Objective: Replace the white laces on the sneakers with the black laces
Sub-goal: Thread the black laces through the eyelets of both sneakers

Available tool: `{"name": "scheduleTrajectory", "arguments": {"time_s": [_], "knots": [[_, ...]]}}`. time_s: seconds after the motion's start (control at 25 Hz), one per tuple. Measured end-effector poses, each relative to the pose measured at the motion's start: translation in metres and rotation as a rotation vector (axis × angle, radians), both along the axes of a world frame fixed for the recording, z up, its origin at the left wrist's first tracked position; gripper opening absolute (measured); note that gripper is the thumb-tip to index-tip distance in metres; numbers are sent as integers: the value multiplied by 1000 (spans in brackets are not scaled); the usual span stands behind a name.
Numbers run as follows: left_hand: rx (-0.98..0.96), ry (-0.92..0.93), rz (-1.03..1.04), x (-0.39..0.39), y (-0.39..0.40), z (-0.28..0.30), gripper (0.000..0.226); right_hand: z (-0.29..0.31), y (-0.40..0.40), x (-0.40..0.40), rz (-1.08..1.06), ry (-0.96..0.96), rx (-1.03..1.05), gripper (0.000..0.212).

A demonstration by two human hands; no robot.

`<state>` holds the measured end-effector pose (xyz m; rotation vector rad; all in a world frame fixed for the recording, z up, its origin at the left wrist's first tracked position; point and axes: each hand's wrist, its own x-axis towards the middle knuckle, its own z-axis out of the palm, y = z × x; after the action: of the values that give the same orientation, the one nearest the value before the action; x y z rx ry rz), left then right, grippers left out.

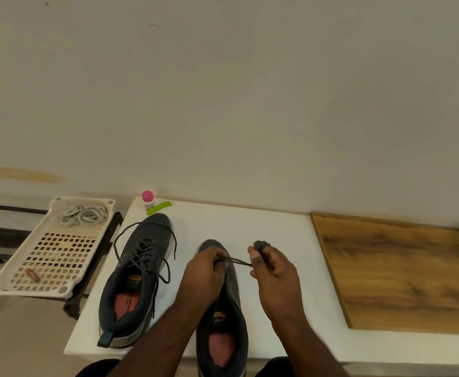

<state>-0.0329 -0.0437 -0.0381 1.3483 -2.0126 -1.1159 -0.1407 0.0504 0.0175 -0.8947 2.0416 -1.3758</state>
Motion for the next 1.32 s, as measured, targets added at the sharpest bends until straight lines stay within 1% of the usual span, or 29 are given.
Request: {"name": "scheduleTrajectory", "arguments": {"time_s": [0.12,0.2,0.28,0.32,0.4,0.52,0.56,0.6,0.64,0.68,0.72,0.76,0.8,0.84,0.88,0.92,0.96,1.0,1.04,1.16,1.2,1.28,1.32], "knots": [[75,-8,-174,2,0,21,18,16,-3,-1,-31,-227,-130,16],[88,52,-188,5,-3,41,13,25,-7,-4,-82,-285,-134,21],[108,182,-97,11,-9,59,7,29,-7,-12,-179,-363,-127,28],[152,258,-30,15,-13,63,8,28,-6,-18,-237,-420,-123,28],[263,361,120,23,-21,62,13,24,-1,-28,-337,-559,-123,25],[434,487,365,35,-33,55,23,16,7,-37,-421,-754,-207,20],[467,501,423,40,-38,50,25,13,7,-39,-435,-756,-225,20],[459,463,444,45,-41,48,27,11,6,-40,-439,-713,-227,19],[393,350,425,49,-42,46,30,10,4,-40,-428,-640,-218,19],[263,183,354,50,-39,47,37,11,1,-39,-400,-563,-206,18],[92,29,251,48,-34,47,47,13,-3,-37,-356,-501,-196,16],[-67,-75,120,41,-28,48,56,16,-7,-33,-294,-463,-191,13],[-178,-161,-11,31,-22,50,62,20,-10,-28,-223,-441,-188,12],[-213,-226,-118,19,-15,51,65,24,-12,-23,-149,-435,-185,12],[-202,-270,-188,8,-10,53,63,28,-14,-19,-77,-440,-183,13],[-183,-257,-231,-1,-7,53,56,30,-13,-15,-20,-451,-182,14],[-167,-206,-241,-5,-8,53,44,31,-13,-13,11,-458,-179,15],[-138,-155,-226,-5,-10,53,30,31,-11,-14,17,-461,-174,16],[-94,-146,-206,-2,-11,54,23,29,-10,-16,5,-459,-165,16],[-28,-100,-192,11,-14,57,19,25,-7,-22,-34,-475,-137,18],[2,-66,-231,13,-14,57,21,25,-7,-21,-27,-486,-134,19],[102,18,-359,11,-8,59,33,25,-8,-16,16,-507,-135,21],[148,66,-390,10,-5,59,31,25,-9,-13,31,-515,-138,21]]}}
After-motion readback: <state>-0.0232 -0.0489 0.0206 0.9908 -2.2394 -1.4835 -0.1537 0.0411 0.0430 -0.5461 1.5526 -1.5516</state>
